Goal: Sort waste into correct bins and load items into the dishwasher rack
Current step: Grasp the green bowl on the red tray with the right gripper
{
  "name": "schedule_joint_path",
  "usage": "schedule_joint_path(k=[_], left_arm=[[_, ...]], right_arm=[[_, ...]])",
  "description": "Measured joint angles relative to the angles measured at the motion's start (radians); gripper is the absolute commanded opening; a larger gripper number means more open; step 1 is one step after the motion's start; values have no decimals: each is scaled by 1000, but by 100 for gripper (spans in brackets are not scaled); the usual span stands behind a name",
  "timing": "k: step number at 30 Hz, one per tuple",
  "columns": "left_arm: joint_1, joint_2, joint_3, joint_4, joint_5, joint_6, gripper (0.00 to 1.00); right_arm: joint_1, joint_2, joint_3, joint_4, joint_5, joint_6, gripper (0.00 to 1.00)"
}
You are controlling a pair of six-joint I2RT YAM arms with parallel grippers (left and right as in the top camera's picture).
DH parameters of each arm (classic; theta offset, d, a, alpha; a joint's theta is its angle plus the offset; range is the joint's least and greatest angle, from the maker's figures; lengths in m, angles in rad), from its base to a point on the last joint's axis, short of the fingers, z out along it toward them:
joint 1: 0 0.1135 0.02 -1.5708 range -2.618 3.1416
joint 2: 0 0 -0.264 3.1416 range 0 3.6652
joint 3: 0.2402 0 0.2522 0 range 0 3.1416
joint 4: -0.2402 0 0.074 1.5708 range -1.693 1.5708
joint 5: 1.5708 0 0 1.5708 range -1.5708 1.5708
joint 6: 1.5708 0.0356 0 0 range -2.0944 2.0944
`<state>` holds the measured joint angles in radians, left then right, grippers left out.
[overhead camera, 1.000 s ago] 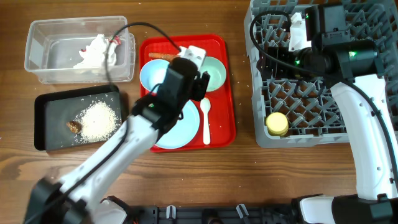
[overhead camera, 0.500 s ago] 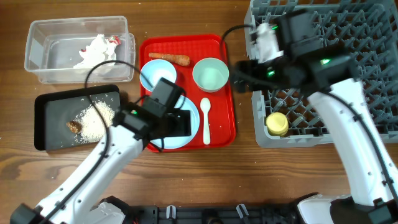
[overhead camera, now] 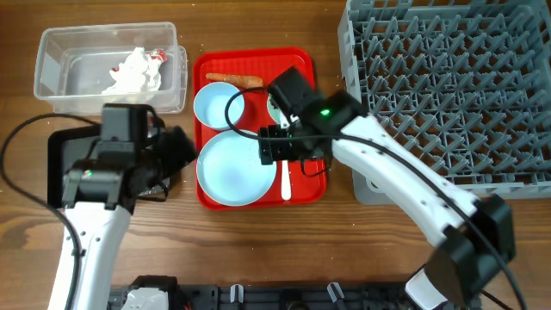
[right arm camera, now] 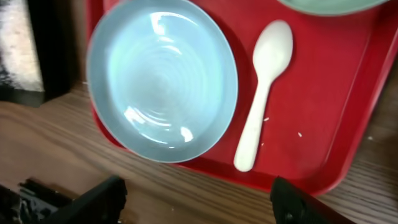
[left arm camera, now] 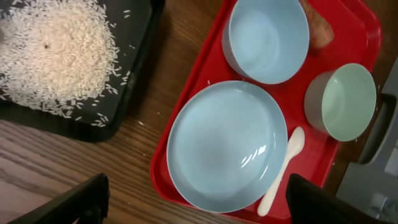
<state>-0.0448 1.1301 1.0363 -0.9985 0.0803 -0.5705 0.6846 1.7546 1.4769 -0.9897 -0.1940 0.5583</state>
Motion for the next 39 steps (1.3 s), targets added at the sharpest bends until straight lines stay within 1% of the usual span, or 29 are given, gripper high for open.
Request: schedule_joint_path(k=[5, 7, 9, 11, 14, 17, 23, 25, 26, 29, 33, 37, 39], left_arm=[[19, 2, 0, 3, 0, 35, 93], [19, 7, 0, 3, 0, 43, 94], [19, 14, 0, 4, 0, 46, 96], [19, 17, 0, 3, 0, 49, 100], [20, 17, 0, 3, 0, 54, 100], [20, 17, 0, 3, -3, 54, 100], [20, 17, 0, 4, -34, 57, 100], [20, 17, 0, 4, -42, 57, 100], [20, 17, 0, 4, -45, 57, 100], [20, 17, 0, 4, -49, 57, 100], [20, 17, 0, 4, -50, 57, 100], [20, 17, 0, 4, -53, 57, 100], [20, 17, 0, 4, -53, 57, 100]], right_arm=[[-3, 23, -3, 131, 70, 33, 72], [-26, 32, -3, 140, 127, 53, 67], [-77, 47, -3, 146, 166, 70, 58], [-140, 66, -3, 161, 187, 76, 57], [-239, 106, -3, 199, 199, 75, 54], [-252, 153, -3, 222, 198, 73, 49], [-242, 278, -3, 252, 183, 65, 45], [-242, 299, -3, 252, 177, 64, 38], [-242, 301, -3, 254, 175, 61, 31], [-242, 301, -3, 265, 175, 53, 18], [-242, 301, -3, 269, 175, 46, 16], [-242, 301, -3, 269, 175, 35, 4], [-242, 301, -3, 270, 175, 24, 4]])
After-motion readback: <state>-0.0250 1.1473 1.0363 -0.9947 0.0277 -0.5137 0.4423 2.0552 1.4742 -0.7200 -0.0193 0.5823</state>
